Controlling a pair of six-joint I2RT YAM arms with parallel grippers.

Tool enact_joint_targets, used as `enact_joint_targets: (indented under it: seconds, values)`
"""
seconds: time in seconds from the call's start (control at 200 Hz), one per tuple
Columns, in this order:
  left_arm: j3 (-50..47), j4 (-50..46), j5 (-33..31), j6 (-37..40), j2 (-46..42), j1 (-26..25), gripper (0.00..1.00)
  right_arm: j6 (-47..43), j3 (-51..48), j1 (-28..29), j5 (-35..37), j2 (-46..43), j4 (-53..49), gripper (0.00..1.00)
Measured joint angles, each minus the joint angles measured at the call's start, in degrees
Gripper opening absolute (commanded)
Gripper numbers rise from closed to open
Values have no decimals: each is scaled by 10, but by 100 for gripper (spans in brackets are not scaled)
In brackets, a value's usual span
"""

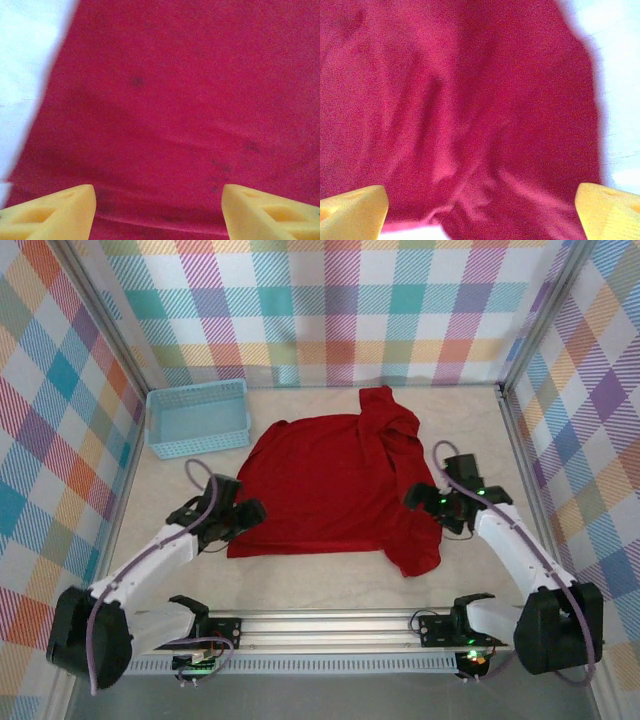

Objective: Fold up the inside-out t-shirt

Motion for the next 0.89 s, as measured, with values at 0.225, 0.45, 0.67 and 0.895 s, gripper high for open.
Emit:
enact_joint_targets:
  seconds: [0.225,0.45,0.67,0.895]
  values:
    - [29,44,10,3,122,-39,67,-15,-1,-85,-17,86,5,74]
    - [5,75,14,-2,155,-13,68,-18,-9,-95,-21,163,27,55]
    - [-16,104,19,-11,157,6,68,-18,-21,-95,-26,187,37,20]
    - [-19,107,18,-12,157,6,68,-35,-18,-83,3,147,17,0]
